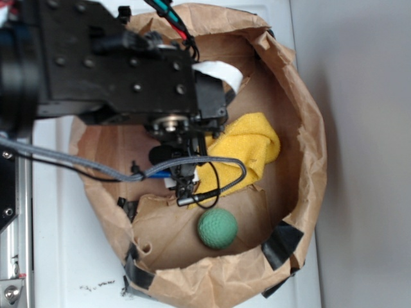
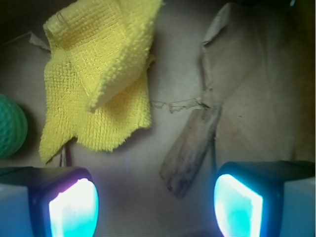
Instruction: Grab the wood chip.
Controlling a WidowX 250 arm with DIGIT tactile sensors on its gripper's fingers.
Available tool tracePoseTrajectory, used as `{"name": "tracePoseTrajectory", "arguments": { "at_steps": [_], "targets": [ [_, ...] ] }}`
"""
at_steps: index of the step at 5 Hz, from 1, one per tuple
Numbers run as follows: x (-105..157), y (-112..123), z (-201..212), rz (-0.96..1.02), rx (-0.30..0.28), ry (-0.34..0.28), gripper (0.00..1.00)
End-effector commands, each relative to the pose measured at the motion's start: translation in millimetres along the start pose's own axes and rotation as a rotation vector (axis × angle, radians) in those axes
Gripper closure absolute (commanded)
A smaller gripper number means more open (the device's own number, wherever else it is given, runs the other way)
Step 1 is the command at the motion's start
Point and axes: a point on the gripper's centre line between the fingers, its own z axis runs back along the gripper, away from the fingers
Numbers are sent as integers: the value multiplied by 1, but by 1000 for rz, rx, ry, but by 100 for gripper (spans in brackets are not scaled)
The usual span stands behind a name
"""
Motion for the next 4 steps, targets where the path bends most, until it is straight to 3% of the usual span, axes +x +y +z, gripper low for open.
{"name": "tracePoseTrajectory", "arguments": {
  "at_steps": [1,4],
  "targets": [
    [7,10,-13,-1,67,-43,0],
    [9,11,-22,-39,78,-42,0]
  ]
}}
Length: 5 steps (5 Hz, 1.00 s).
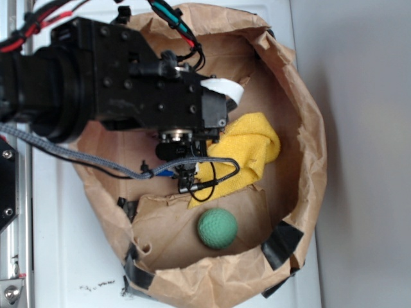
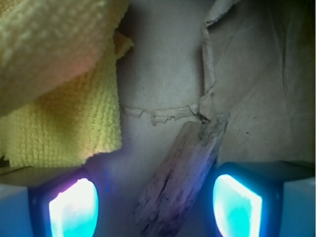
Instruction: Grab the wood chip.
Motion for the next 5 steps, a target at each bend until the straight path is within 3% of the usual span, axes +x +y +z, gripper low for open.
{"name": "tracePoseTrajectory", "arguments": {
  "at_steps": [1,2,3,4,5],
  "targets": [
    [4,1,6,2,0,-30,0],
    [10,5,-6,77,46,-23,0],
    [12,4,-10,84,49,2,0],
    [9,-11,-16,63,123,-13,67],
    [-2,-14,-12,53,132,-66,100]
  ]
}}
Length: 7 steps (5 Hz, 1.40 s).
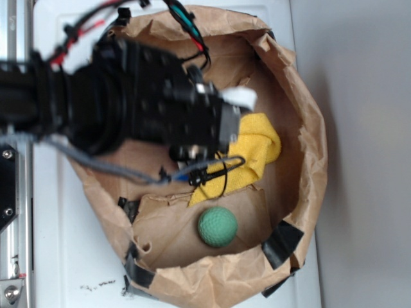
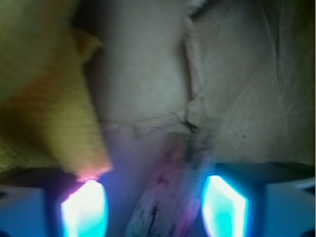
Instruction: Grab the wood chip.
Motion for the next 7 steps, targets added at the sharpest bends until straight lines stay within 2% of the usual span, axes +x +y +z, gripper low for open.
{"name": "tracePoseTrajectory", "arguments": {
  "at_steps": [1,2,3,4,5,7],
  "targets": [
    [-17,-9,6,-6,6,-86,100],
    [-18,-8,7,7,3,-94,100],
    [-21,3,14,19,-60,-122,100],
    [-24,23,30,52,-152,-147,100],
    [-26,33,41,-80,-203,-162,100],
    [-21,43,52,-56,-218,-157,100]
  ]
}}
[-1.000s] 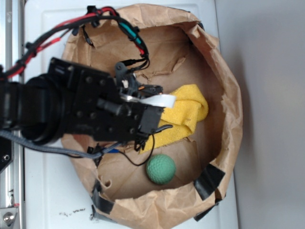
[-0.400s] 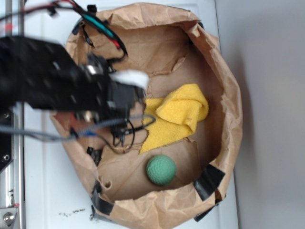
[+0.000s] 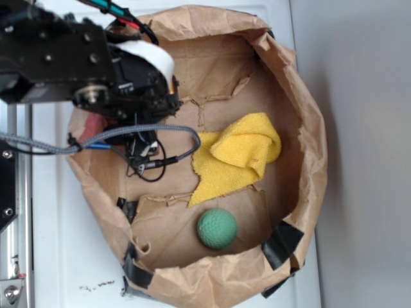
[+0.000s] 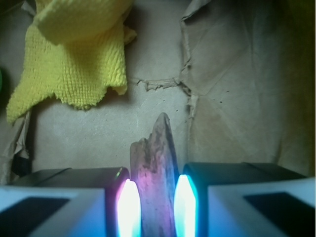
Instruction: Grab the wood chip.
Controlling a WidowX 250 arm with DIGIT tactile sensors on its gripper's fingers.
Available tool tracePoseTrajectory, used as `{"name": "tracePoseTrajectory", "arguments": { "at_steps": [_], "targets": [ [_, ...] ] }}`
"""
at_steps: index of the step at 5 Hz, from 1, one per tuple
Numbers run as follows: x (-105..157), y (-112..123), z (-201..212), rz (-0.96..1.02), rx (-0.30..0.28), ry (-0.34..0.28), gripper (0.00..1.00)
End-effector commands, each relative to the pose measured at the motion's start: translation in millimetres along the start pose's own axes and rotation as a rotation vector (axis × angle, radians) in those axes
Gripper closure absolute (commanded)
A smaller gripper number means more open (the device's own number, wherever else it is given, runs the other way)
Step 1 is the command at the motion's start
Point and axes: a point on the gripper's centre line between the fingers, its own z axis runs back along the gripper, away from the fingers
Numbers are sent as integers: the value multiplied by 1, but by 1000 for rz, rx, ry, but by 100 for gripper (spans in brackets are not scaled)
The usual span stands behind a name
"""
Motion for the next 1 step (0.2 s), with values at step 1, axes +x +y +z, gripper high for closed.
{"name": "tracePoseTrajectory", "arguments": {
  "at_steps": [1],
  "targets": [
    [12,8,9,33,53,-59,100]
  ]
}}
